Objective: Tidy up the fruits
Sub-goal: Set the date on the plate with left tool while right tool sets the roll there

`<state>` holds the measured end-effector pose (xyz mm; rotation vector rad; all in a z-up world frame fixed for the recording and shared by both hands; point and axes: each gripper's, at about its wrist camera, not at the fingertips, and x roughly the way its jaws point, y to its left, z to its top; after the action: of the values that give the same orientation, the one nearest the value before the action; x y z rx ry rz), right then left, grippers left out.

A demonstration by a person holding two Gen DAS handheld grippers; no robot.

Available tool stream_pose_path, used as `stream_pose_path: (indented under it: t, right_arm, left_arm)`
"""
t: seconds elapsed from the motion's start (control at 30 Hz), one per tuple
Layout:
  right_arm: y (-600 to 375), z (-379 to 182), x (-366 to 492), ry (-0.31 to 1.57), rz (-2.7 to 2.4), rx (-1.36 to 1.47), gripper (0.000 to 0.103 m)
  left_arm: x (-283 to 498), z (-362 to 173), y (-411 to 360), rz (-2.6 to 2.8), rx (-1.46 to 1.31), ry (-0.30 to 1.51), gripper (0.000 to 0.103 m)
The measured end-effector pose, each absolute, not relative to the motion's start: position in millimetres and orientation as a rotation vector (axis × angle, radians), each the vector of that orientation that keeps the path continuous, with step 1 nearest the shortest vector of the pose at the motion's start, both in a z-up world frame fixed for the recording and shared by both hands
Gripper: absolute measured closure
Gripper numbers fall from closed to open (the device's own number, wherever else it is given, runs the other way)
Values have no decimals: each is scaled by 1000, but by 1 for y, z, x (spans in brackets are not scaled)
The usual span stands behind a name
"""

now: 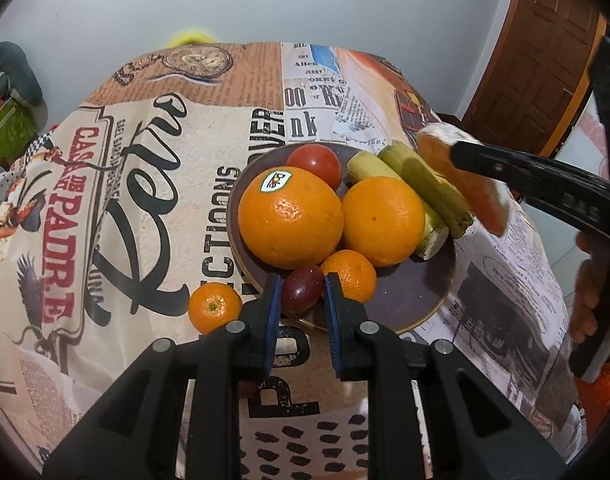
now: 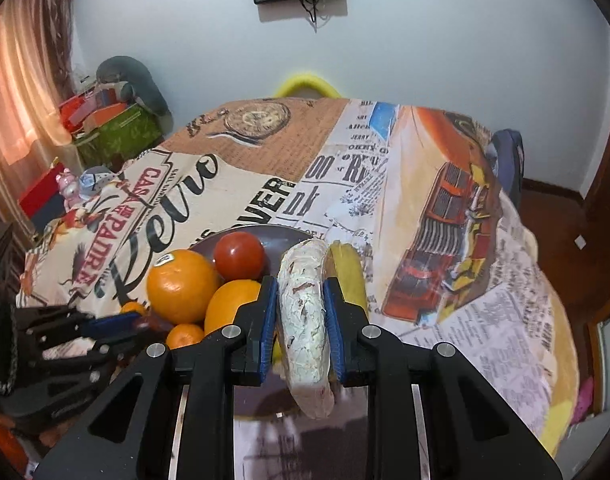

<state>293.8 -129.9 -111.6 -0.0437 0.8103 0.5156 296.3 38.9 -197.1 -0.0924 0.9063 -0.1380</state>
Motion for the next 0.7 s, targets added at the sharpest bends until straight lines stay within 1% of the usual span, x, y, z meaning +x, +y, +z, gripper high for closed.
stream_pose_path:
  t: [0.13,0.27,0.5,0.7]
  right_arm:
    - [-122,-122,299,829,527,-39,82]
    - [-113,-128,298,839,540,-64,78]
    - [-115,-123,291,844,552,-64,78]
    - [-117,-113,275,826,546,-88,69]
  left_arm:
    - [298,-200,37,-141,-93,913,76]
    - [297,-197,39,-135,-101,896,62]
    - [292,-187,42,-116,-109,863,60]
    - [279,-169,51,-86,-117,826,59]
